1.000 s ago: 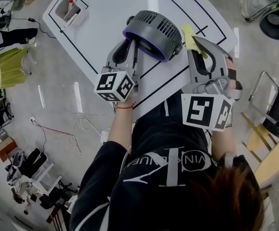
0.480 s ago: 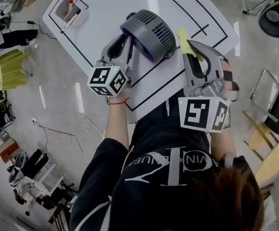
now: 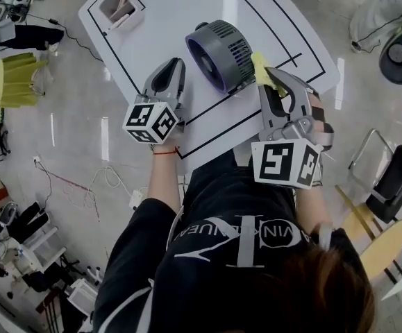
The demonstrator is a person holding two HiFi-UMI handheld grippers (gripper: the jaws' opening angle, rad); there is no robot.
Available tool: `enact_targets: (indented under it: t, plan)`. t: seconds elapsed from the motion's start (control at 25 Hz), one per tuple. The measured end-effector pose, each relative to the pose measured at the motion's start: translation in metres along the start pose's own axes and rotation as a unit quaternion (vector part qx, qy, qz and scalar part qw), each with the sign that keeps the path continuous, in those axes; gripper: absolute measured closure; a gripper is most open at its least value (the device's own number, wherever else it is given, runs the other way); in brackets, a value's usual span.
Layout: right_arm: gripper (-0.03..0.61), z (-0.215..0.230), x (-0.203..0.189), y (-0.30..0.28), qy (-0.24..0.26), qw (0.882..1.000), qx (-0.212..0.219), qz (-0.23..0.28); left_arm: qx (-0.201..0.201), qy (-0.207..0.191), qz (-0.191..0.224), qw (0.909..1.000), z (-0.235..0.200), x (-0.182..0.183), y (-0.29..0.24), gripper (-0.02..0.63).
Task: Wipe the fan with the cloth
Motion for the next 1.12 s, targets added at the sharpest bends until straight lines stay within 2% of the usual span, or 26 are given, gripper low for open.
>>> enact_targets:
  t: [0.12,0.2,0.36,0.52,0.6,0.84,1.12]
  plan:
    - [0.541,0.005,-0.005,-0.005,0.025,0.998,0.041,0.037,0.062,0.01,0.023,0.9977,0.002,0.001,0.019,0.541]
    - [0.54,0.014,-0.01,-0.008,0.048,0.995,0.065,0.065,0.106,0.027,0.05,0.9927,0.009,-0.001,0.032,0.541]
    - [0.54,0.015,-0.037,-0.014,0.074,0.985,0.123,0.097,0.152,0.036,0.08,0.9845,0.042,-0.021,0.051,0.54]
    - [0.54,0.016,-0.047,-0.018,0.094,0.973,0.169,0.126,0.148,0.034,0.113,0.982,0.078,-0.023,0.056,0.537]
    - [0.54,0.013,-0.046,-0.016,0.101,0.967,0.187,0.139,0.142,0.021,0.116,0.9828,0.093,-0.022,0.058,0.531]
    - [0.54,-0.004,-0.053,-0.027,0.112,0.955,0.225,0.157,0.122,-0.029,0.083,0.9887,0.115,-0.03,0.041,0.453]
    - [0.54,-0.007,-0.055,-0.047,0.115,0.951,0.238,0.159,0.098,-0.045,0.066,0.992,0.115,-0.024,0.01,0.431]
Point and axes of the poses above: the fingertips, and each gripper's own axes: y backward along the fingers, z to its right, x out of its top, the point moved 5 cm from there along y, backward along the fingers, and after that the axes turned 2 degrees about -z, right-handed, at the moved point
